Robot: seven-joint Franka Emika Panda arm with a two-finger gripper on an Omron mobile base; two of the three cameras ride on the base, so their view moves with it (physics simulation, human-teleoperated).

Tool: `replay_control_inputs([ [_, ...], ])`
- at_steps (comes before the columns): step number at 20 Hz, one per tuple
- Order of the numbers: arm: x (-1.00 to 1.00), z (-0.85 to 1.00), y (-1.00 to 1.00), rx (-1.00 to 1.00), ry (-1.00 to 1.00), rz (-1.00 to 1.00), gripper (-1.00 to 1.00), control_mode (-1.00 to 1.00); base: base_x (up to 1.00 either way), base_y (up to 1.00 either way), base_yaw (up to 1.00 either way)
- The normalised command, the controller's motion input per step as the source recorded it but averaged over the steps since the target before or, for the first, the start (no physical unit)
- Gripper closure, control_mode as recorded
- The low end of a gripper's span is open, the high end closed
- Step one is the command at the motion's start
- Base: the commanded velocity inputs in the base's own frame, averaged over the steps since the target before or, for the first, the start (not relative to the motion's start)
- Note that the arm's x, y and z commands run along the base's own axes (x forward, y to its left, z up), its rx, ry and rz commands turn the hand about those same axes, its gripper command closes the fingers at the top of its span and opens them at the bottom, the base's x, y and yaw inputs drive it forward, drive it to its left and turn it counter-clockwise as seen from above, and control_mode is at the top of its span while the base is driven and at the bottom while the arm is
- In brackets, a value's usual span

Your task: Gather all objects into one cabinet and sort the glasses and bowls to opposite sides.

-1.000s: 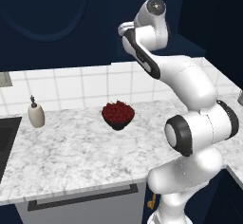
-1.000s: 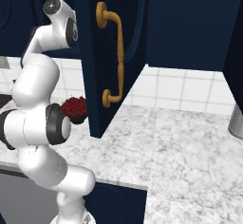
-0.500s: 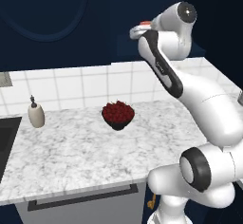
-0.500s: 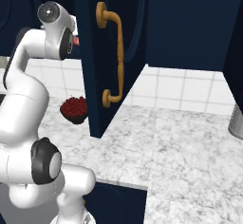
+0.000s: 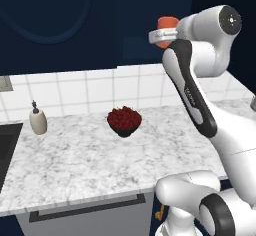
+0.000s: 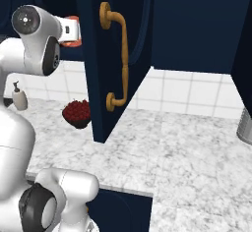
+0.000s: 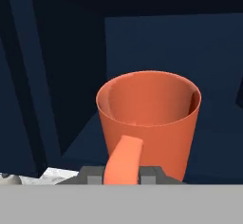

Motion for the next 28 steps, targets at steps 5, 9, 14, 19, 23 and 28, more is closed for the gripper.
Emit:
replay_control_inputs([
  [5, -1.00, -0.32, 0.00, 0.00, 0.00, 0.02, 1.00, -1.00, 0.00, 0.00, 0.00],
  [9, -1.00, -0.34, 0.00, 0.00, 0.11, 0.00, 1.00, -1.00, 0.00, 0.00, 0.00],
  [14, -1.00, -0.43, 0.00, 0.00, 0.13, 0.01, 1.00, -1.00, 0.00, 0.00, 0.00],
  [19, -1.00, -0.73, 0.03, -0.01, 0.07, 0.03, 1.00, -1.00, 0.00, 0.00, 0.00],
  [23, -0.92, -1.00, 0.04, 0.00, 0.00, 0.04, 1.00, -1.00, 0.00, 0.00, 0.00],
  [28, -0.42, -0.75, 0.24, -0.01, 0.00, 0.00, 1.00, -1.00, 0.00, 0.00, 0.00],
])
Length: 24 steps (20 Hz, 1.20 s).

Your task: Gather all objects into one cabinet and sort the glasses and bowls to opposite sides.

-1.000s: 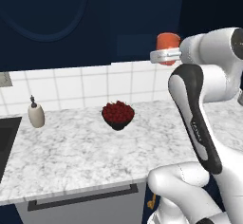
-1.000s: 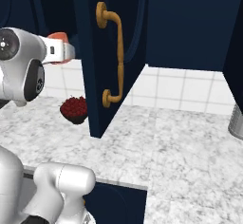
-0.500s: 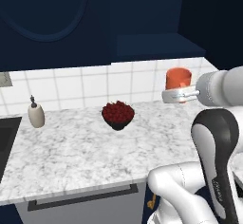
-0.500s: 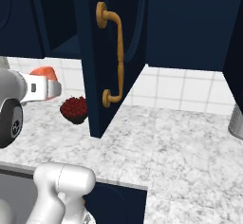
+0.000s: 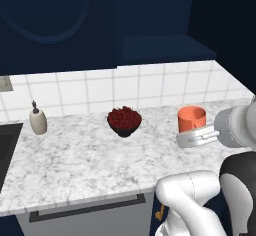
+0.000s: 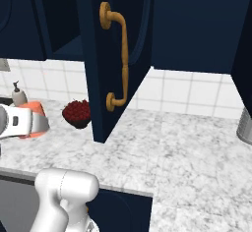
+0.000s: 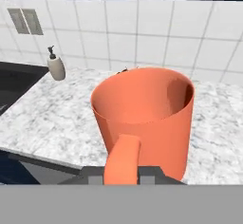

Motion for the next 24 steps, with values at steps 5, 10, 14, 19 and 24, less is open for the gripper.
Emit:
replay_control_inputs([
  [5, -0.37, -0.50, 0.09, 0.00, 0.00, 0.00, 1.00, -1.00, 0.00, 0.00, 0.00],
  [10, -0.10, -0.11, 0.02, 0.00, 0.00, 0.00, 1.00, 1.00, -0.54, 0.13, 0.03],
  [14, 0.00, 0.00, 0.00, 0.00, 0.00, 0.00, 1.00, 1.00, -0.87, 0.51, 0.20],
  [19, 0.00, 0.00, 0.00, 0.00, 0.00, 0.00, 1.00, 1.00, -0.56, 0.97, 0.37],
  [24, 0.00, 0.00, 0.00, 0.00, 0.00, 0.00, 1.00, 1.00, -0.21, 1.00, 0.54],
])
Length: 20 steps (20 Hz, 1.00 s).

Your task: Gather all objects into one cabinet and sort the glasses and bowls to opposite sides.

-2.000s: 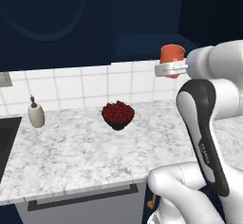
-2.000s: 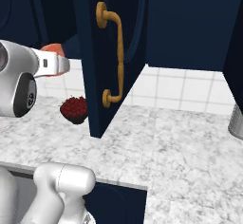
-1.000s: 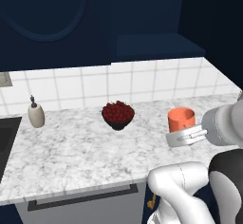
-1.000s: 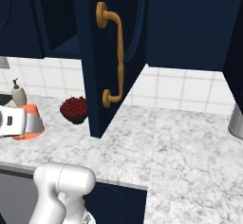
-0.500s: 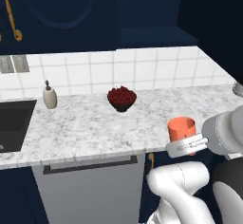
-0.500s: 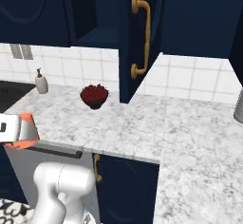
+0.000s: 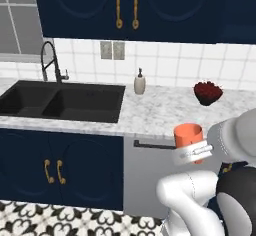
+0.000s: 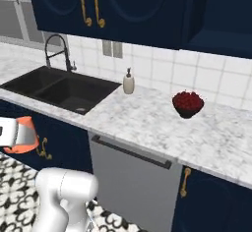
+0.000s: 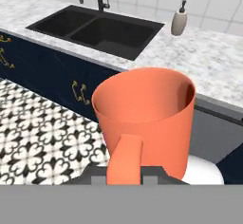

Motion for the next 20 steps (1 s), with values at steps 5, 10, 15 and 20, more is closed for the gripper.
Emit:
replay_control_inputs([
  [5, 0.00, 0.00, 0.00, 0.00, 0.00, 0.00, 1.00, 1.00, -0.39, 1.00, 0.54],
  [10, 0.00, 0.00, 0.00, 0.00, 0.00, 0.00, 1.00, 1.00, -0.43, 1.00, 0.57],
  [15, 0.00, 0.00, 0.00, 0.00, 0.00, 0.00, 1.00, 1.00, -0.37, 1.00, 0.57],
  [20, 0.00, 0.00, 0.00, 0.00, 0.00, 0.00, 1.00, 1.00, -0.29, 1.00, 0.57],
])
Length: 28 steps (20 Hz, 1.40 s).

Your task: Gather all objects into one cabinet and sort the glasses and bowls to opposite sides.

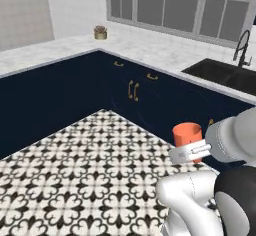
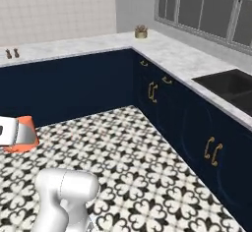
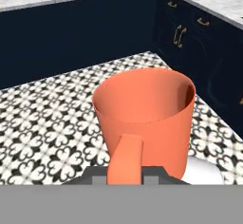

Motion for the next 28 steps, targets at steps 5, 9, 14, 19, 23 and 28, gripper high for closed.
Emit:
replay_control_inputs([
  [5, 0.00, 0.00, 0.00, 0.00, 0.00, 0.00, 1.00, 1.00, -0.18, 1.00, 0.57],
  [9, 0.00, 0.00, 0.00, 0.00, 0.00, 0.00, 1.00, 1.00, -0.02, 1.00, 0.57],
  [14, 0.00, 0.00, 0.00, 0.00, 0.00, 0.00, 1.00, 1.00, 0.35, 0.87, 0.52],
  [19, 0.00, 0.00, 0.00, 0.00, 0.00, 0.00, 1.00, 1.00, 0.95, 0.44, 0.45],
  [23, 0.00, 0.00, 0.00, 0.00, 0.00, 0.00, 1.00, 1.00, 1.00, 0.25, 0.46],
  [28, 0.00, 0.00, 0.00, 0.00, 0.00, 0.00, 1.00, 1.00, 1.00, 0.38, 0.43],
])
